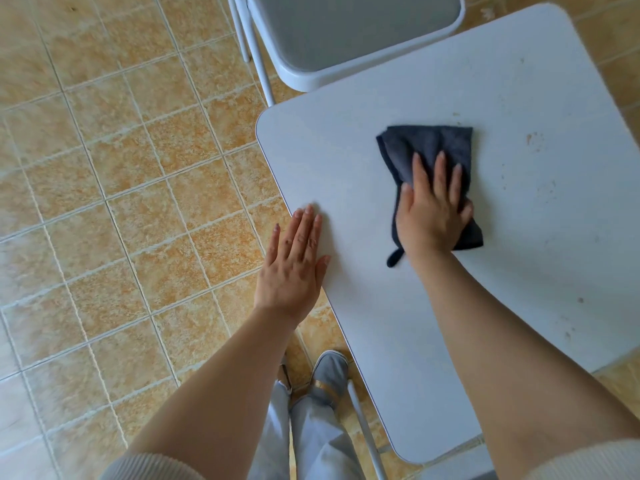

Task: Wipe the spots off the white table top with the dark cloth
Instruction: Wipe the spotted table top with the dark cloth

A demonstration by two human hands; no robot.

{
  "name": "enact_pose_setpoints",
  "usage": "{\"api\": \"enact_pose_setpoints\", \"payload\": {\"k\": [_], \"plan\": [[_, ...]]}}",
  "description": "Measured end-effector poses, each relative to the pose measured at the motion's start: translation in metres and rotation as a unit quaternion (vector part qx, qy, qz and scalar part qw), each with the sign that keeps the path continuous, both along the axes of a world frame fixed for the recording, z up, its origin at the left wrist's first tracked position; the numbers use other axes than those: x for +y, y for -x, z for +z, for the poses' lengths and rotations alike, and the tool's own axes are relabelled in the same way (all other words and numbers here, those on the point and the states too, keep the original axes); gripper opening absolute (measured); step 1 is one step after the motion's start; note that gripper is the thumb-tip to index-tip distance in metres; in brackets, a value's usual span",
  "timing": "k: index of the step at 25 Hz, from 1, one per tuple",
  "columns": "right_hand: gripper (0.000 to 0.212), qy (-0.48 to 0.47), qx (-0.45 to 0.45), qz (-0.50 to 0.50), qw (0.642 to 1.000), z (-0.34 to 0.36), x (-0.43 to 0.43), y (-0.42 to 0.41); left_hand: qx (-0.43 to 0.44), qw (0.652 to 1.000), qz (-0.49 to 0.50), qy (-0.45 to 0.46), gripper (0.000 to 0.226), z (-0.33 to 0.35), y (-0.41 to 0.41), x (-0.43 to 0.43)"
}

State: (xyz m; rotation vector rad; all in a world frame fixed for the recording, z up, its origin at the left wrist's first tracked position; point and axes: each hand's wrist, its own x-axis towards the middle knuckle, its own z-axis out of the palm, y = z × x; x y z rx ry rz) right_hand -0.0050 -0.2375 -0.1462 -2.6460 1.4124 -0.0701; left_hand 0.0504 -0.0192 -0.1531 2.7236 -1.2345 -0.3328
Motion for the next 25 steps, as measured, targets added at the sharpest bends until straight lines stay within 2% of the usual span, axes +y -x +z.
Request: {"api": "enact_pose_setpoints", "payload": {"k": [3, 6, 8, 10, 12, 15, 17, 19, 21, 25], "plan": [[0.046, 0.020, -0.025, 0.078, 0.996, -0.005, 0.023, -0.030, -0.005, 1.000, 0.027, 0.011, 0.062, 0.001, 0.002, -0.011], [0.041, 0.073, -0.035, 0.178, 0.981, -0.008, 0.040, 0.008, -0.009, 0.999, 0.037, 0.001, 0.064, 0.001, 0.000, -0.019], [0.040, 0.088, -0.040, 0.206, 0.974, -0.005, 0.037, 0.047, -0.011, 0.999, 0.031, -0.004, 0.065, 0.000, -0.002, -0.020], [0.039, 0.099, -0.026, 0.177, 0.979, -0.002, 0.023, 0.071, -0.010, 1.000, 0.024, -0.006, 0.066, -0.001, -0.004, -0.019], [0.039, 0.095, 0.000, 0.088, 0.992, -0.005, 0.004, 0.067, -0.010, 1.000, 0.020, -0.006, 0.066, -0.001, -0.005, -0.018], [0.046, 0.015, -0.014, -0.060, 0.998, 0.000, -0.029, 0.018, -0.008, 1.000, 0.020, -0.008, 0.066, -0.002, -0.006, -0.018], [0.049, -0.019, -0.003, -0.072, 0.997, 0.002, -0.043, -0.021, -0.008, 1.000, 0.017, -0.011, 0.065, -0.002, -0.005, -0.017], [0.050, -0.014, 0.009, -0.006, 1.000, 0.000, -0.039, -0.050, -0.007, 1.000, 0.014, -0.014, 0.065, -0.002, -0.005, -0.017], [0.048, 0.022, -0.015, 0.081, 0.996, -0.005, -0.019, -0.061, -0.008, 1.000, 0.017, -0.016, 0.065, -0.002, -0.005, -0.018], [0.039, 0.068, -0.055, 0.195, 0.977, -0.007, 0.020, -0.006, -0.005, 1.000, 0.015, -0.015, 0.065, 0.000, -0.005, -0.018]]}}
